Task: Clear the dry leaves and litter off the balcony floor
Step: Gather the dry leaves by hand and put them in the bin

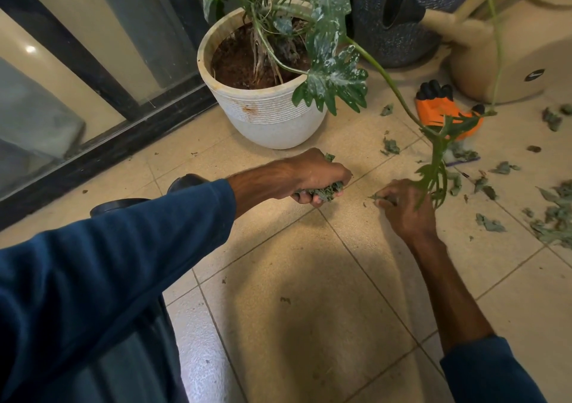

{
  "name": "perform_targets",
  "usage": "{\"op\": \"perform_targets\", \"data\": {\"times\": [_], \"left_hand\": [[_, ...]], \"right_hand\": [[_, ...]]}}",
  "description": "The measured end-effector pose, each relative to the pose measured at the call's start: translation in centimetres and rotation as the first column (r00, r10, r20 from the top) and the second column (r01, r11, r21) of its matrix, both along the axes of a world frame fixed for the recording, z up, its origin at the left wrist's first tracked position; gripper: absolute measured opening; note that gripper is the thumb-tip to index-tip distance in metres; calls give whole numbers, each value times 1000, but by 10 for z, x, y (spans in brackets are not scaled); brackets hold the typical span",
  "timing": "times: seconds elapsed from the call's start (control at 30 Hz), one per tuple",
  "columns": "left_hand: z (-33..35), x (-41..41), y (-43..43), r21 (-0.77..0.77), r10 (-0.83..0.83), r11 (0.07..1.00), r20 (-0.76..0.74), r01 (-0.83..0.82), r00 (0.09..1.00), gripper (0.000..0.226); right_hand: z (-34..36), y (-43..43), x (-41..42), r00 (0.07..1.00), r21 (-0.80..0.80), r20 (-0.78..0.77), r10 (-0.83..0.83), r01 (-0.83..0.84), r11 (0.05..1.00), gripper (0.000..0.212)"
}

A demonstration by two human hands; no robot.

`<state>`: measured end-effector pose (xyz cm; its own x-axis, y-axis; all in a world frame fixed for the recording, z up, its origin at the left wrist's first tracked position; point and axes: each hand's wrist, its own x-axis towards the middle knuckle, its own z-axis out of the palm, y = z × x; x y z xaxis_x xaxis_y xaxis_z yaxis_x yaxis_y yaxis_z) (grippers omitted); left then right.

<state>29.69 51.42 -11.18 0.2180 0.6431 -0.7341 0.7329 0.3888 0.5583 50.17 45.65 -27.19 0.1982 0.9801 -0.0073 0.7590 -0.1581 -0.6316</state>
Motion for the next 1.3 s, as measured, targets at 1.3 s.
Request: {"op": "perform_targets", "data": {"times": [1.3], "left_hand": [[21,-9,-10,4,-24,1000,-25,24,999,18]], "right_hand": [[2,46,19,1000,-117,-14,3,-4,993,19]]}}
